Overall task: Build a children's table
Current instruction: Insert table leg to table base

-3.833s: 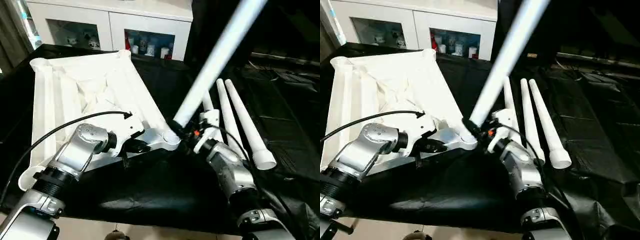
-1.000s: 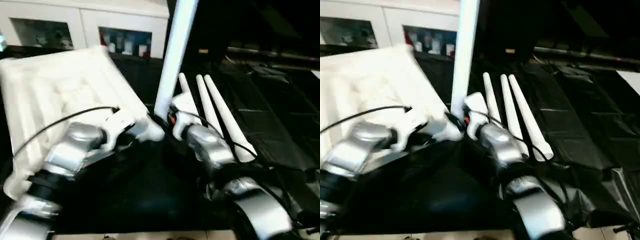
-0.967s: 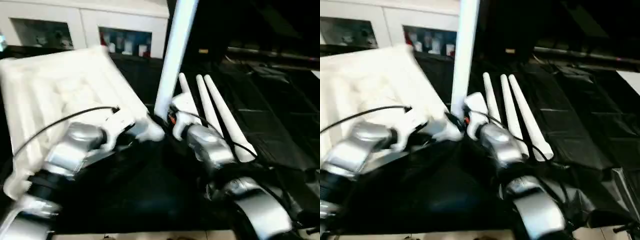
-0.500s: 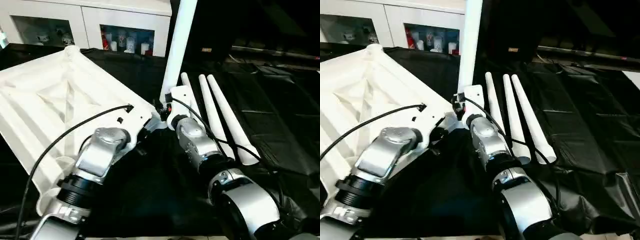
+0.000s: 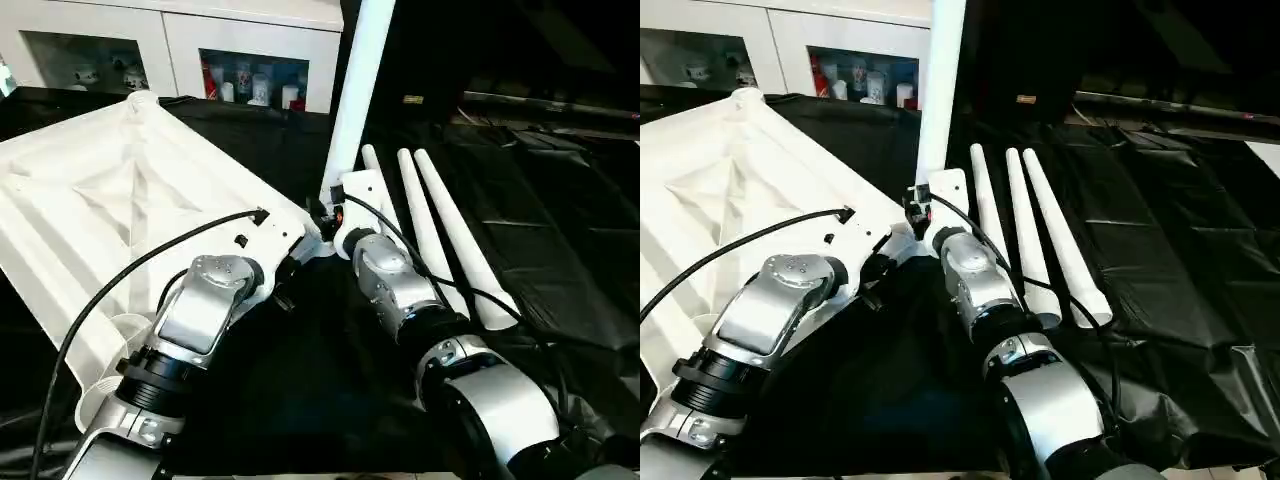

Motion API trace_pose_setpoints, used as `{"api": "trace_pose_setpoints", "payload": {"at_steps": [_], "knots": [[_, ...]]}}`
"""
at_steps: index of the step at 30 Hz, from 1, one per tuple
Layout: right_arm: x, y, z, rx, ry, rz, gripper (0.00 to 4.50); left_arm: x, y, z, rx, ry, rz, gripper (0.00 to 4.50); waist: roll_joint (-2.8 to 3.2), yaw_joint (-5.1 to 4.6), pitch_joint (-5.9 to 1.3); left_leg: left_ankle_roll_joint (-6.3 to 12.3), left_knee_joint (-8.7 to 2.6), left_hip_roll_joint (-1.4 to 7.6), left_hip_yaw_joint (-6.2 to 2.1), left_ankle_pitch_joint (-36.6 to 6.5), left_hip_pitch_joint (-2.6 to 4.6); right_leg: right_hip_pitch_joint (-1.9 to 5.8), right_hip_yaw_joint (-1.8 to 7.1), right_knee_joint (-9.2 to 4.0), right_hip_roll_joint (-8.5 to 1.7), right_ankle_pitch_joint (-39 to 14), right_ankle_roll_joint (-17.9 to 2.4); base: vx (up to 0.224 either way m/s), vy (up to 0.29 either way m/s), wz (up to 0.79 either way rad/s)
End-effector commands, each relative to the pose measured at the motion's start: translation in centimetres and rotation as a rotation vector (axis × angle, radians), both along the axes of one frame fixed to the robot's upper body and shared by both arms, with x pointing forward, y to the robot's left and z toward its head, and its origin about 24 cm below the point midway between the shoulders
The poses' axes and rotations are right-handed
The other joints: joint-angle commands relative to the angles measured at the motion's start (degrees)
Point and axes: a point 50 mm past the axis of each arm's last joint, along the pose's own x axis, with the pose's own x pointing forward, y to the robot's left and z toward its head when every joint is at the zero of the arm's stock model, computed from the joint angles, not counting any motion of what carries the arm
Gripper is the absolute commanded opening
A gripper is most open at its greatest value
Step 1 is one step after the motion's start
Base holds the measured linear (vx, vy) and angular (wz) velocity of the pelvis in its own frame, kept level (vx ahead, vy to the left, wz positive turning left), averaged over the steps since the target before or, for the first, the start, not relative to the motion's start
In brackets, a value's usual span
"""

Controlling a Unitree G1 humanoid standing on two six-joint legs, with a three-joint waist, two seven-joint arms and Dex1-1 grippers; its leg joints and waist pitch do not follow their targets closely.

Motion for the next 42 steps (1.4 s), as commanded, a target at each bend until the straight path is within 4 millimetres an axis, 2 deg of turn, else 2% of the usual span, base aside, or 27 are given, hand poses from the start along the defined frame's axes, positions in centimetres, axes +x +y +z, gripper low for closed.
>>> {"api": "trace_pose_setpoints", "payload": {"at_steps": [1,4,6,7,8,10,11,13,14,16,17,19,20,22,23,25,27,30,35,38,42], "knots": [[-1.8,-0.1,-4.3,-0.016,0.220,0.011,2.95,-0.1,-0.6,-0.1,-0.004,0.013,-0.044,0.00,1.56,0.12,-1.79,-0.15,-4.42,3.24,-1.23,-16.46,-0.04,1.37,3.34,-4.95,-4.62,-11.90,-8.17,0.000,0.000,0.00],[-1.3,-0.4,-3.3,0.010,0.164,0.040,3.26,-0.1,-0.6,0.2,-0.016,-0.001,-0.094,0.00,1.65,0.18,-1.89,0.76,-4.13,3.11,-0.94,-13.39,-0.01,1.75,3.25,-4.52,-4.57,-6.86,-9.86,0.000,0.000,0.00],[-1.2,-0.6,-2.6,0.023,0.117,0.088,3.26,-0.1,-0.7,0.4,-0.013,-0.013,-0.132,0.00,1.45,0.34,-2.03,1.36,-3.92,3.18,-0.82,-12.03,-0.07,2.04,3.23,-4.30,-4.61,-4.82,-10.46,0.000,0.000,0.00],[-1.1,-0.8,-2.2,0.038,0.093,0.119,3.48,-0.1,-0.6,0.5,-0.005,-0.020,-0.152,0.00,1.29,0.43,-2.26,2.18,-3.60,3.07,-0.73,-8.95,-0.27,2.46,3.21,-3.78,-4.64,-1.45,-11.37,0.000,0.000,0.00],[-1.1,-0.8,-2.1,0.040,0.089,0.124,3.55,-0.1,-0.6,0.5,-0.004,-0.022,-0.155,0.00,1.39,0.56,-2.35,2.83,-3.44,3.02,-0.71,-7.41,-0.31,2.59,3.18,-3.63,-4.69,0.39,-11.69,0.000,0.000,0.00],[-1.1,-2.0,-1.0,0.040,0.012,0.212,3.60,-0.2,-0.1,0.6,0.001,-0.022,-0.204,0.00,1.64,0.82,-2.60,5.30,-2.83,2.96,-0.46,-1.67,-0.40,2.95,3.10,-2.88,-4.55,8.36,-13.17,0.000,0.000,0.00],[-1.1,-2.1,-0.9,0.037,0.007,0.220,3.83,-0.2,-0.1,0.6,0.000,-0.021,-0.208,0.00,1.56,0.83,-2.64,5.85,-2.69,2.86,-0.43,-0.77,-0.43,3.04,3.02,-2.75,-4.39,9.88,-13.48,0.000,0.000,0.00],[-1.3,-3.2,-0.4,0.015,-0.030,0.264,4.00,-0.3,0.2,0.8,-0.009,-0.017,-0.254,0.00,1.45,1.19,-2.77,7.37,-2.39,2.83,-0.39,1.54,-0.37,3.29,2.94,-2.43,-4.38,13.18,-14.18,0.000,0.000,0.00],[-1.4,-3.7,-0.2,0.007,-0.042,0.279,4.06,-0.4,0.4,0.8,-0.011,-0.017,-0.280,0.00,1.49,1.13,-2.94,7.50,-2.32,2.89,-0.39,2.12,-0.30,3.25,2.93,-2.22,-4.41,13.80,-14.62,0.000,0.000,0.00],[-2.0,-4.9,0.4,-0.030,-0.081,0.358,4.21,-0.8,0.6,1.1,-0.033,-0.001,-0.350,0.00,1.43,1.30,-2.92,8.00,-2.16,2.95,-0.39,2.55,-0.23,3.28,2.86,-2.20,-4.42,13.43,-15.26,0.000,0.000,0.00],[-2.2,-5.2,0.5,-0.041,-0.090,0.380,4.21,-0.9,0.7,1.1,-0.038,0.003,-0.368,0.00,1.45,1.43,-2.79,8.11,-2.19,2.94,-0.43,2.59,-0.16,3.30,2.82,-2.30,-4.25,13.16,-15.09,0.000,0.000,0.00],[-4.1,-7.2,1.3,-0.116,-0.118,0.567,4.41,-1.5,1.5,1.5,-0.043,0.022,-0.481,0.00,1.38,2.05,-2.82,8.48,-1.97,3.09,-0.49,2.89,-0.03,3.39,2.81,-2.07,-4.22,13.41,-14.44,0.000,0.000,0.00],[-4.1,-7.2,1.3,-0.116,-0.118,0.567,4.46,-1.5,1.5,1.5,-0.043,0.022,-0.481,0.00,1.35,2.04,-2.75,8.47,-2.00,3.04,-0.50,2.81,-0.08,3.38,2.79,-2.10,-4.09,13.11,-14.32,0.000,0.000,0.00],[-5.0,-8.0,1.7,-0.145,-0.118,0.642,4.46,-1.6,1.9,1.6,-0.039,0.031,-0.508,0.00,1.55,2.16,-2.67,7.48,-2.10,3.21,-0.42,0.44,-0.02,3.13,2.84,-2.27,-4.44,9.61,-14.99,0.000,0.000,0.00],[-5.0,-8.0,1.7,-0.145,-0.118,0.642,4.46,-1.6,1.9,1.6,-0.039,0.031,-0.508,0.00,1.40,2.19,-2.63,7.38,-2.09,3.15,-0.40,-0.15,-0.06,3.23,2.83,-2.38,-4.37,8.90,-14.91,0.000,0.000,0.00],[-6.7,-9.6,2.3,-0.204,-0.093,0.793,4.46,-1.8,2.8,1.9,-0.044,0.057,-0.580,0.00,1.45,2.62,-2.67,7.15,-1.93,3.24,-0.52,-0.19,0.07,3.31,2.91,-2.30,-4.42,8.44,-14.58,0.000,0.000,0.00],[-6.8,-9.7,2.4,-0.212,-0.085,0.805,4.46,-1.9,2.8,1.9,-0.046,0.061,-0.590,0.00,1.39,2.71,-2.72,7.12,-1.90,3.15,-0.38,0.00,0.10,3.14,2.94,-2.15,-4.38,9.09,-15.12,0.000,0.000,0.00],[-7.1,-10.0,2.4,-0.237,-0.077,0.824,4.46,-2.0,2.9,2.1,-0.055,0.067,-0.619,0.00,1.26,2.80,-2.84,6.32,-1.77,3.11,-0.41,-0.87,-0.04,3.29,2.94,-2.18,-4.64,7.00,-15.40,0.000,0.000,0.00],[-6.8,-9.8,2.3,-0.286,-0.070,0.821,4.46,-2.0,3.0,2.2,-0.051,0.074,-0.644,0.00,1.15,2.82,-2.98,6.52,-1.46,3.00,-0.42,0.86,-0.10,3.27,2.88,-1.75,-4.53,9.09,-16.25,0.000,0.000,0.00],[-6.6,-9.5,2.2,-0.306,-0.078,0.808,4.20,-2.0,3.1,2.2,-0.048,0.075,-0.647,0.00,1.05,2.83,-2.93,5.96,-1.46,2.97,-0.46,-0.01,-0.16,3.23,2.85,-1.83,-4.58,6.93,-15.89,0.000,0.000,0.00],[-6.1,-9.2,2.1,-0.302,-0.084,0.779,3.83,-2.1,3.2,2.2,-0.045,0.078,-0.651,0.00,1.24,2.88,-3.00,4.91,-1.42,3.03,-0.48,-1.08,-0.12,3.17,2.91,-1.77,-4.63,5.18,-15.65,0.000,0.000,0.00]]}}
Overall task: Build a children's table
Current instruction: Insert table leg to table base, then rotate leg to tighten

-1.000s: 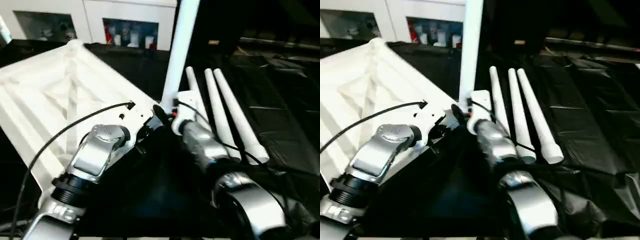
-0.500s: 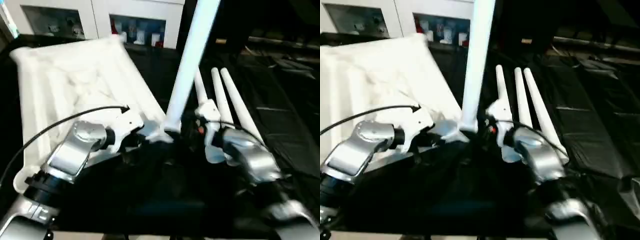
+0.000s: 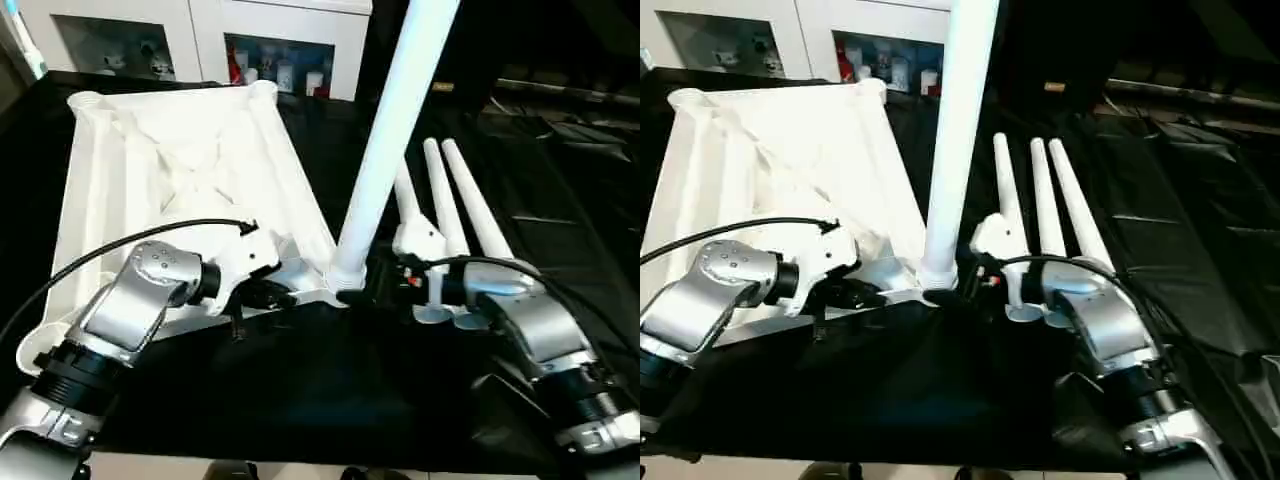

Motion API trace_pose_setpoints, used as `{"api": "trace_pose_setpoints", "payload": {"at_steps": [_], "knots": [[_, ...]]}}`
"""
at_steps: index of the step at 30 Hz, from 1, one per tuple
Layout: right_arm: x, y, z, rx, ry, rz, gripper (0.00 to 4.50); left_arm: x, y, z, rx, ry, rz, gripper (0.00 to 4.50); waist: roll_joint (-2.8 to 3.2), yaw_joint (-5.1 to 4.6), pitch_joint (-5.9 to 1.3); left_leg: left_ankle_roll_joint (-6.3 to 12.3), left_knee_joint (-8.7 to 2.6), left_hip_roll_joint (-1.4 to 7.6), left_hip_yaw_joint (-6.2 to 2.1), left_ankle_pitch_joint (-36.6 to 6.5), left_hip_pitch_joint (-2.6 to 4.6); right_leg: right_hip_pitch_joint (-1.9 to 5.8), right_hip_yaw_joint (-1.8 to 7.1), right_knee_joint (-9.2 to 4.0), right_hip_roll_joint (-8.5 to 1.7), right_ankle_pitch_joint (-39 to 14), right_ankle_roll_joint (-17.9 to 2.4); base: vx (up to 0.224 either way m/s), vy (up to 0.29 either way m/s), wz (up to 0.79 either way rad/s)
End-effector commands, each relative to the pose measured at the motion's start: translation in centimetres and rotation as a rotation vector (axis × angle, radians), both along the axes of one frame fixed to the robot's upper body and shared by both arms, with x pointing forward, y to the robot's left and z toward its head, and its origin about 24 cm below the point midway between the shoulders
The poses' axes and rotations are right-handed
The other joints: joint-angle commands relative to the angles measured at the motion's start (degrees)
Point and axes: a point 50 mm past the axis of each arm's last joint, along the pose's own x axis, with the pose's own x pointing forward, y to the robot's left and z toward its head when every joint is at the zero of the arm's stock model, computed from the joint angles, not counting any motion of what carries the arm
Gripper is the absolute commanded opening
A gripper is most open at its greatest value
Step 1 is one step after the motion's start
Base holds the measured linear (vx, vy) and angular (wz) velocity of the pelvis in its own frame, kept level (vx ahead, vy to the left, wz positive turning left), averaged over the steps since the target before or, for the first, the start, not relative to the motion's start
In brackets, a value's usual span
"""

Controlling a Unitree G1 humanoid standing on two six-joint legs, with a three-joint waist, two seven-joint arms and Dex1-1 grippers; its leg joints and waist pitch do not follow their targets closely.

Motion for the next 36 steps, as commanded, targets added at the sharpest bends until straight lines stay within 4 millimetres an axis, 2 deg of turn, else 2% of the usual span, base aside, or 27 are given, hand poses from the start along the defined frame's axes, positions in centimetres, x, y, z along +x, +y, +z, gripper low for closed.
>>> {"api": "trace_pose_setpoints", "payload": {"at_steps": [1,7,10,18,20,23,25,27,28,31,33,34,35,36], "knots": [[0.3,-0.1,0.1,-0.021,-0.018,-0.011,3.69,-0.2,-1.1,0.9,-0.042,-0.018,-0.081,0.00,0.63,-0.04,-4.23,4.03,-3.14,2.61,-0.46,-1.36,0.90,3.73,3.02,-2.98,-4.60,4.66,-15.53,0.000,0.000,0.00],[0.5,0.2,0.0,-0.010,-0.025,-0.026,3.33,-0.2,-1.1,0.7,-0.041,-0.011,-0.089,0.00,0.69,0.03,-4.35,3.69,-3.01,2.56,-0.51,-1.06,0.82,3.86,3.02,-2.76,-4.62,5.60,-15.29,0.000,0.000,0.00],[0.5,0.2,-0.2,-0.012,-0.023,-0.025,2.92,-0.2,-1.1,0.6,-0.038,-0.009,-0.090,0.00,0.70,0.06,-4.48,3.95,-2.91,2.51,-0.50,-0.71,0.83,3.94,2.97,-2.65,-4.56,6.58,-15.49,0.000,0.000,0.00],[0.3,0.4,-1.1,-0.010,0.002,-0.036,2.68,-0.2,-1.0,0.3,-0.026,-0.013,-0.076,0.00,0.74,0.11,-4.65,3.99,-2.79,2.50,-0.52,-0.56,0.82,3.97,2.91,-2.51,-4.57,6.98,-15.82,0.000,0.000,0.00],[0.6,0.6,-1.7,0.006,0.019,-0.111,2.67,0.3,-1.0,0.1,-0.015,-0.030,-0.026,0.00,0.71,0.02,-4.64,3.82,-2.81,2.48,-0.51,-0.77,0.83,3.95,2.90,-2.58,-4.58,6.40,-15.77,0.000,0.000,0.00],[1.2,0.9,-2.8,0.027,0.044,-0.243,2.66,1.1,-1.1,-0.2,-0.012,-0.055,0.059,0.00,0.69,-0.12,-4.43,2.20,-3.11,2.56,-0.52,-3.32,0.94,3.88,2.94,-3.13,-4.79,1.54,-15.10,0.000,0.000,0.00],[1.7,1.4,-3.8,0.059,0.099,-0.370,2.66,1.9,-1.5,-0.3,-0.017,-0.079,0.148,0.00,0.75,-0.37,-4.29,0.13,-3.36,2.55,-0.58,-6.30,1.13,3.79,3.01,-3.74,-4.94,-4.38,-13.88,-0.025,-0.001,-0.01],[2.4,2.2,-5.1,0.089,0.180,-0.531,2.65,2.6,-2.3,-0.5,-0.029,-0.088,0.234,0.00,0.83,-0.50,-4.29,-1.26,-3.58,2.53,-0.82,-7.74,1.14,3.84,2.90,-4.09,-4.97,-7.99,-12.93,0.000,0.000,0.00],[2.6,2.6,-5.6,0.101,0.212,-0.591,2.65,2.9,-2.7,-0.6,-0.033,-0.089,0.276,0.00,0.98,-0.79,-4.25,-1.91,-3.65,2.62,-0.83,-8.80,1.16,3.57,2.93,-4.20,-5.15,-9.47,-12.86,0.000,0.000,0.00],[3.2,4.0,-6.9,0.096,0.288,-0.748,2.65,3.5,-3.9,-1.2,-0.037,-0.079,0.387,0.00,1.07,-1.26,-4.00,-3.10,-3.89,2.51,-0.94,-12.59,1.46,3.17,2.96,-4.88,-5.05,-14.69,-11.46,0.000,0.000,0.00],[3.4,5.1,-7.1,0.083,0.310,-0.790,2.65,3.6,-5.0,-1.5,-0.039,-0.073,0.420,0.00,1.00,-1.51,-3.71,-3.50,-4.04,2.37,-1.13,-15.31,1.63,2.92,2.91,-5.44,-5.06,-19.29,-9.87,0.000,0.000,0.00],[3.5,5.9,-7.0,0.103,0.321,-0.788,3.00,3.6,-5.6,-1.7,-0.041,-0.069,0.432,0.00,0.96,-1.56,-3.77,-3.59,-4.10,2.46,-1.27,-16.55,1.67,2.87,2.93,-5.55,-5.16,-20.91,-8.92,0.000,0.000,0.00],[3.6,6.5,-6.8,0.123,0.329,-0.780,3.00,3.5,-6.1,-1.9,-0.047,-0.064,0.439,0.00,0.87,-1.56,-3.81,-3.47,-4.05,2.46,-1.26,-16.92,1.77,2.74,2.97,-5.68,-5.16,-21.26,-8.54,0.000,0.000,0.00],[3.8,7.3,-6.4,0.143,0.330,-0.775,3.35,3.4,-6.7,-2.0,-0.053,-0.060,0.446,0.00,0.77,-1.54,-3.81,-3.22,-4.04,2.46,-1.25,-17.39,1.85,2.63,2.97,-5.80,-5.10,-21.46,-8.13,0.000,0.000,0.00]]}}
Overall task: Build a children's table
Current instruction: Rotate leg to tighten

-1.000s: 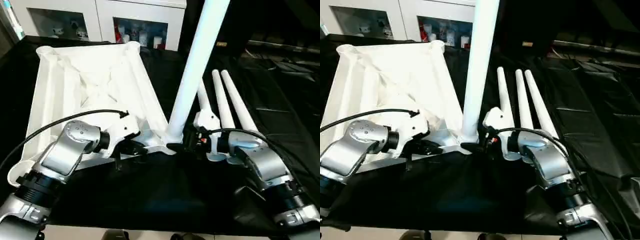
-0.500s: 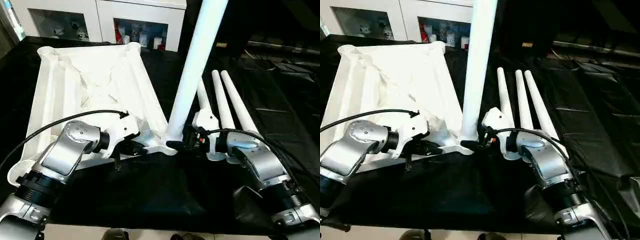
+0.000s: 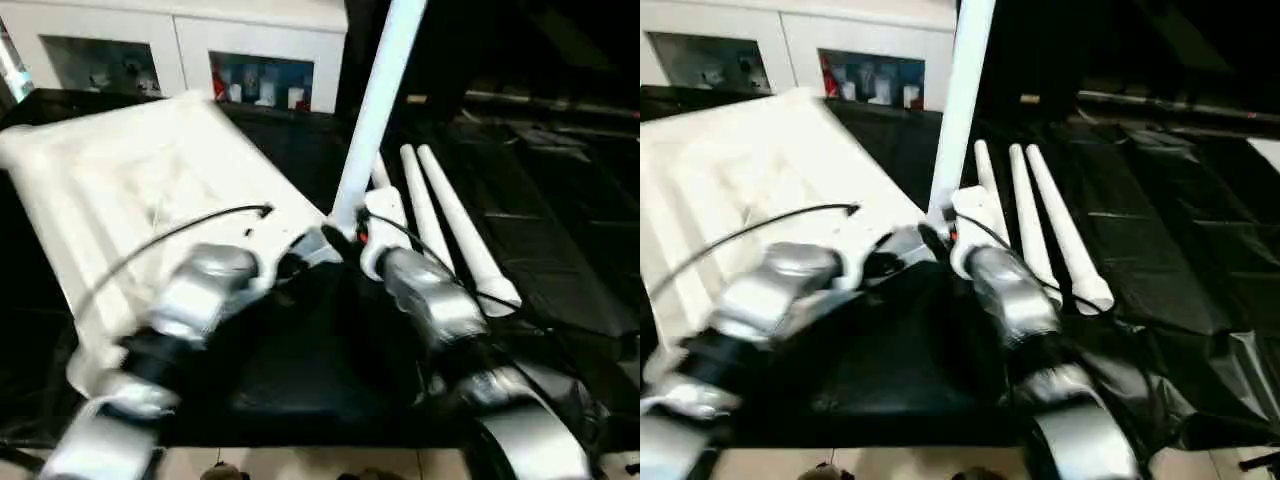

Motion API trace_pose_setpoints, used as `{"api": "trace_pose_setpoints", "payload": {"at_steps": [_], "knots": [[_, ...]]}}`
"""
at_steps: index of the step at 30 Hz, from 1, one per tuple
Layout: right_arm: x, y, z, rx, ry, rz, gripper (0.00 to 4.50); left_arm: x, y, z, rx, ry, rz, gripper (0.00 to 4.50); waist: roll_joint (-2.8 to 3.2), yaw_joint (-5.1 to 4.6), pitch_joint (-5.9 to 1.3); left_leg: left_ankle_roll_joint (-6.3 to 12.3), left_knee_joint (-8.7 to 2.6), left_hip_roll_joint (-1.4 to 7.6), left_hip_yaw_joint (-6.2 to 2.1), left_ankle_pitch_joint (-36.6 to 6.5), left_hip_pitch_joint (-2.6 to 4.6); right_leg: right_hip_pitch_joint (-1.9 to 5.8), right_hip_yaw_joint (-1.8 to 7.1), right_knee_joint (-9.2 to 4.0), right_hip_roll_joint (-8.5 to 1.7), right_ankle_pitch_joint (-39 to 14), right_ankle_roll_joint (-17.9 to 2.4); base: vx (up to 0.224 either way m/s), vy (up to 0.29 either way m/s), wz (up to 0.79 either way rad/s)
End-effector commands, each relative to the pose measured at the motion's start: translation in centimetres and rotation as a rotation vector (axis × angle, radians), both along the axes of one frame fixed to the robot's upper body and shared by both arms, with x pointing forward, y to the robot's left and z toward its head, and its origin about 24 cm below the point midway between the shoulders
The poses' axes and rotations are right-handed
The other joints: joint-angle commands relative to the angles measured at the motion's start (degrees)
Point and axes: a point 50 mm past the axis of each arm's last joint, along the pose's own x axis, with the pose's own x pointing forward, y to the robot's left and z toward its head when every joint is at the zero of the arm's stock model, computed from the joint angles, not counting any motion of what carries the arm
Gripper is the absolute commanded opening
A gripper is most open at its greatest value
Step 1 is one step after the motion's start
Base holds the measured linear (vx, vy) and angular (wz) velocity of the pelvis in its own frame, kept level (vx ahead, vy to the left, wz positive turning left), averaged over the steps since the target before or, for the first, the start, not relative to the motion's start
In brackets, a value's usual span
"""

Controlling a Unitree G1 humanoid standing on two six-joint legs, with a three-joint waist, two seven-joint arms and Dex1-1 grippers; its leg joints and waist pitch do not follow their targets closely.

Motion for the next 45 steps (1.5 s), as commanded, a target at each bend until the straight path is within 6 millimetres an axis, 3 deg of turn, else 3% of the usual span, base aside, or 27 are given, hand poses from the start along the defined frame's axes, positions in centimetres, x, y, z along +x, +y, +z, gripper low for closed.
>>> {"api": "trace_pose_setpoints", "payload": {"at_steps": [1,6,8,14,17,22,25,31,35,41,45], "knots": [[-1.5,1.5,-3.1,0.057,0.177,0.012,3.37,-0.2,-2.0,0.1,-0.035,-0.001,-0.028,0.00,1.28,0.23,-3.30,-2.11,-4.60,2.31,-1.30,-17.78,0.52,1.53,3.02,-5.95,-5.07,-22.07,-7.84,0.000,0.000,0.00],[-1.0,2.3,-2.1,0.064,0.133,0.055,3.78,-0.4,-2.3,0.1,-0.039,-0.009,-0.049,0.00,1.08,0.33,-3.57,-1.30,-4.63,2.36,-1.26,-16.01,0.17,1.64,2.99,-5.55,-5.03,-18.38,-8.36,0.000,0.000,0.00],[-0.8,2.1,-1.9,0.052,0.111,0.065,3.98,-0.4,-2.0,0.1,-0.032,-0.014,-0.055,0.00,1.14,0.37,-3.79,-0.76,-4.50,2.35,-1.13,-13.48,-0.15,1.82,2.97,-5.10,-4.94,-14.36,-9.26,0.000,0.000,0.00],[-0.2,0.8,-0.5,0.018,0.017,0.145,4.18,-0.7,-1.0,0.2,-0.012,-0.022,-0.113,0.00,1.29,0.38,-3.80,0.08,-4.42,2.40,-0.95,-11.62,-0.27,1.93,2.92,-4.86,-4.87,-11.23,-10.18,0.000,0.000,0.00],[-0.5,-1.0,0.7,-0.024,-0.057,0.292,4.18,-1.2,0.4,0.2,0.014,-0.013,-0.200,0.00,1.25,0.65,-3.86,1.62,-4.13,2.41,-0.74,-8.33,-0.50,2.19,2.93,-4.40,-4.73,-5.83,-10.76,0.000,0.000,0.00],[-1.4,-3.3,1.7,-0.099,-0.111,0.450,4.18,-1.7,2.1,0.4,0.040,0.000,-0.286,0.00,1.45,1.28,-3.74,2.40,-4.10,2.58,-0.60,-6.91,-0.28,2.21,2.81,-4.13,-4.68,-3.29,-12.25,0.000,0.000,0.00],[-2.3,-4.7,1.9,-0.159,-0.108,0.582,4.18,-2.2,3.0,0.8,0.045,0.013,-0.369,0.00,1.86,1.61,-3.48,2.26,-4.25,2.67,-0.62,-7.66,-0.15,2.13,2.80,-4.20,-4.66,-3.27,-12.85,0.000,0.000,0.00],[-3.3,-5.8,2.1,-0.211,-0.076,0.708,4.18,-3.6,3.3,1.6,-0.016,0.055,-0.532,0.00,1.47,1.60,-3.39,1.93,-4.35,2.68,-0.59,-8.35,-0.17,2.23,2.86,-4.40,-4.83,-5.45,-13.02,0.000,0.000,0.00],[-3.2,-6.0,2.0,-0.226,-0.070,0.710,4.18,-3.7,3.3,1.7,-0.018,0.056,-0.551,0.00,1.63,1.71,-3.23,1.93,-4.38,2.76,-0.53,-8.66,-0.07,2.00,2.83,-4.49,-4.81,-6.23,-13.40,0.000,0.000,0.00],[-3.2,-5.8,2.2,-0.210,-0.076,0.715,4.18,-3.8,3.2,1.7,-0.023,0.062,-0.566,0.00,1.41,1.70,-3.29,1.61,-4.34,2.68,-0.55,-8.17,-0.20,2.17,2.83,-4.41,-4.86,-6.18,-13.05,0.000,0.000,0.00],[-3.5,-5.7,2.3,-0.191,-0.073,0.753,3.79,-3.9,3.3,1.7,-0.023,0.067,-0.574,0.00,1.42,1.69,-3.42,2.18,-4.21,2.70,-0.52,-6.96,-0.23,2.23,2.79,-4.21,-4.83,-4.57,-13.33,0.000,0.000,0.00]]}}
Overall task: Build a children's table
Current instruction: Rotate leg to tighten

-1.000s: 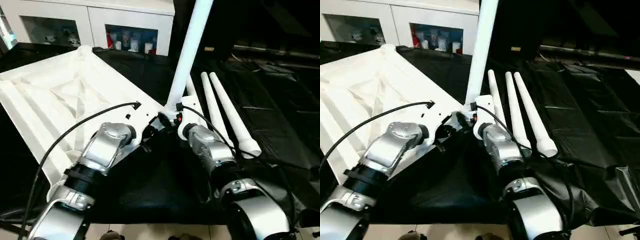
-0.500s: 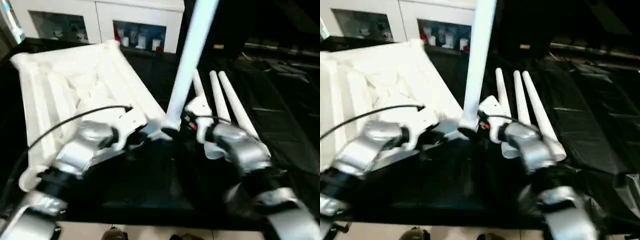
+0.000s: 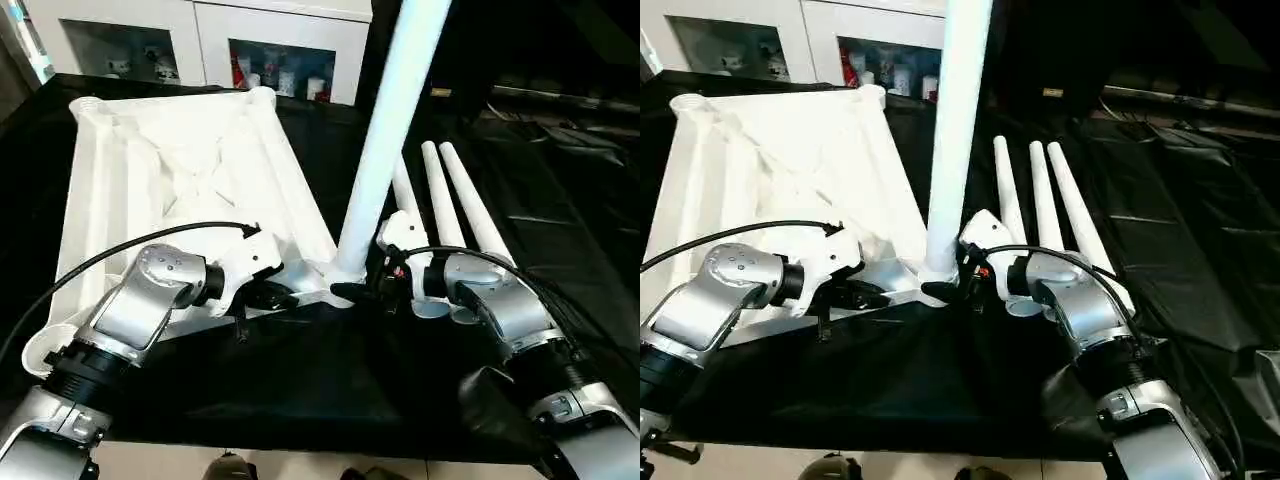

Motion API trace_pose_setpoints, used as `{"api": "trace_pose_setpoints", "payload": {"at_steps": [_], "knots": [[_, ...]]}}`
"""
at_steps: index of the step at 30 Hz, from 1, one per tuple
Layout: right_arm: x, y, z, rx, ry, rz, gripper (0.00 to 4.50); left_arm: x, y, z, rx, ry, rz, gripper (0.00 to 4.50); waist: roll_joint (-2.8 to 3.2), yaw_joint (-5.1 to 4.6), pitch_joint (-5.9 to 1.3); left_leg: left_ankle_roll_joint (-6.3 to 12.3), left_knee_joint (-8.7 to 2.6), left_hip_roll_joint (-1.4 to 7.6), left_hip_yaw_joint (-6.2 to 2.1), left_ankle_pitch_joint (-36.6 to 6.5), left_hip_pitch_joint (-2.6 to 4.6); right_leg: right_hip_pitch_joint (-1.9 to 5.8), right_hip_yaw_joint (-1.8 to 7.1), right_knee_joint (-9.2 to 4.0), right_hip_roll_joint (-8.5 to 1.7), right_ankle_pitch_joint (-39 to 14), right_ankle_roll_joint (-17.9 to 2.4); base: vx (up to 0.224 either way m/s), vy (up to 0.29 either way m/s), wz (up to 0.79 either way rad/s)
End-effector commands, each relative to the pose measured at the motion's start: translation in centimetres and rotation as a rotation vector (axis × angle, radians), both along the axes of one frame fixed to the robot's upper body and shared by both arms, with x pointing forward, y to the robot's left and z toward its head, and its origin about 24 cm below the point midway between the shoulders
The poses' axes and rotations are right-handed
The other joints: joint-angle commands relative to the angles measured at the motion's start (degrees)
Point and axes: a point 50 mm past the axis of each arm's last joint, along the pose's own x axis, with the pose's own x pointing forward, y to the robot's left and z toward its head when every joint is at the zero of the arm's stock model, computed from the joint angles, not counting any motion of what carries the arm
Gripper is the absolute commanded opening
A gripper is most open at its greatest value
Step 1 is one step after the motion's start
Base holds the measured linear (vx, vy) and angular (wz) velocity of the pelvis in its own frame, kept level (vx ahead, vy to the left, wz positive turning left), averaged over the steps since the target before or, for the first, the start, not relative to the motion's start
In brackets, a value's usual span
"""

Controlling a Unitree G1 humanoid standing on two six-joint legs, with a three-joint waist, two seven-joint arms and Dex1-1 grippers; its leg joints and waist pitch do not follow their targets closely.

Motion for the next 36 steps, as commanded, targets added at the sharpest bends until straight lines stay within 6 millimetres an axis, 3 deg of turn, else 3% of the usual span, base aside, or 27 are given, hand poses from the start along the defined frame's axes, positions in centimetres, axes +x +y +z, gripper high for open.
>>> {"api": "trace_pose_setpoints", "payload": {"at_steps": [1,12,19,21,24,27,29,30,33,35,36], "knots": [[-0.1,-0.1,0.6,0.007,-0.013,0.016,3.67,-0.7,-1.4,0.4,-0.034,0.006,-0.109,0.00,0.87,-0.21,-3.83,2.04,-3.98,2.55,-0.54,-6.78,1.01,2.93,3.09,-3.49,-4.77,-4.24,-13.45,0.000,0.000,0.00],[-0.5,-0.2,0.2,0.017,0.007,0.047,2.78,-0.6,-1.2,0.2,-0.019,0.013,-0.110,0.00,0.84,-0.18,-3.82,1.94,-3.98,2.57,-0.55,-6.96,1.03,2.97,3.08,-3.52,-4.82,-4.85,-13.41,0.000,0.000,0.00],[-0.5,-0.3,-0.5,0.011,0.024,0.021,2.73,-0.5,-1.0,0.0,-0.009,0.013,-0.091,0.00,0.82,-0.16,-3.78,1.96,-3.97,2.52,-0.54,-6.97,1.00,3.00,3.07,-3.57,-4.85,-5.29,-13.32,0.000,0.000,0.00],[0.1,-0.2,-1.3,0.028,0.033,-0.097,2.72,0.2,-1.0,-0.2,0.001,-0.012,-0.009,0.00,0.84,-0.31,-3.71,1.67,-4.02,2.56,-0.52,-7.32,0.95,2.88,3.12,-3.63,-4.86,-5.75,-13.37,0.000,0.000,0.00],[0.9,0.1,-2.2,0.039,0.050,-0.264,2.72,1.4,-1.1,-0.3,0.002,-0.049,0.113,0.00,0.78,-0.62,-3.45,-0.28,-4.34,2.46,-0.69,-11.16,1.24,2.72,3.13,-4.46,-5.07,-13.37,-12.04,0.000,0.000,0.00],[1.9,1.3,-3.3,0.071,0.112,-0.465,2.72,3.0,-1.7,-0.2,-0.017,-0.091,0.301,0.00,0.98,-0.80,-3.30,-1.31,-4.49,2.39,-0.91,-13.07,1.19,2.63,3.18,-4.92,-5.25,-17.92,-10.58,0.000,0.000,0.00],[2.5,2.6,-3.7,0.096,0.152,-0.612,2.72,3.7,-2.4,-0.2,-0.026,-0.091,0.407,0.00,0.92,-1.43,-3.28,-1.98,-4.52,2.48,-0.86,-13.61,1.16,2.28,3.35,-4.94,-5.33,-19.20,-10.53,0.000,0.000,0.00],[2.7,3.5,-3.9,0.104,0.168,-0.663,2.72,3.9,-2.9,-0.3,-0.022,-0.094,0.435,0.00,1.02,-1.46,-3.40,-2.41,-4.60,2.32,-1.15,-13.82,1.12,2.51,3.09,-5.08,-5.25,-20.22,-9.96,0.000,0.000,0.00],[2.8,6.1,-3.8,0.130,0.199,-0.719,2.72,4.2,-4.6,-0.6,-0.026,-0.111,0.491,0.00,1.03,-2.15,-3.64,-2.47,-4.51,2.31,-1.05,-13.48,1.03,2.37,3.13,-4.74,-5.03,-16.67,-10.07,0.000,0.000,0.00],[2.8,7.8,-3.5,0.164,0.221,-0.720,2.72,4.3,-5.6,-0.7,-0.037,-0.124,0.530,0.00,1.04,-2.11,-3.70,-1.81,-4.39,2.26,-0.90,-12.72,1.01,2.40,3.16,-4.58,-4.93,-13.82,-10.00,0.000,0.000,0.00],[2.7,8.3,-3.5,0.173,0.228,-0.721,3.28,4.3,-5.9,-0.7,-0.038,-0.128,0.541,0.00,0.51,-2.02,-3.83,-1.29,-4.31,2.23,-0.76,-11.82,0.98,2.52,3.10,-4.57,-4.82,-12.29,-9.98,0.000,0.000,0.00]]}}
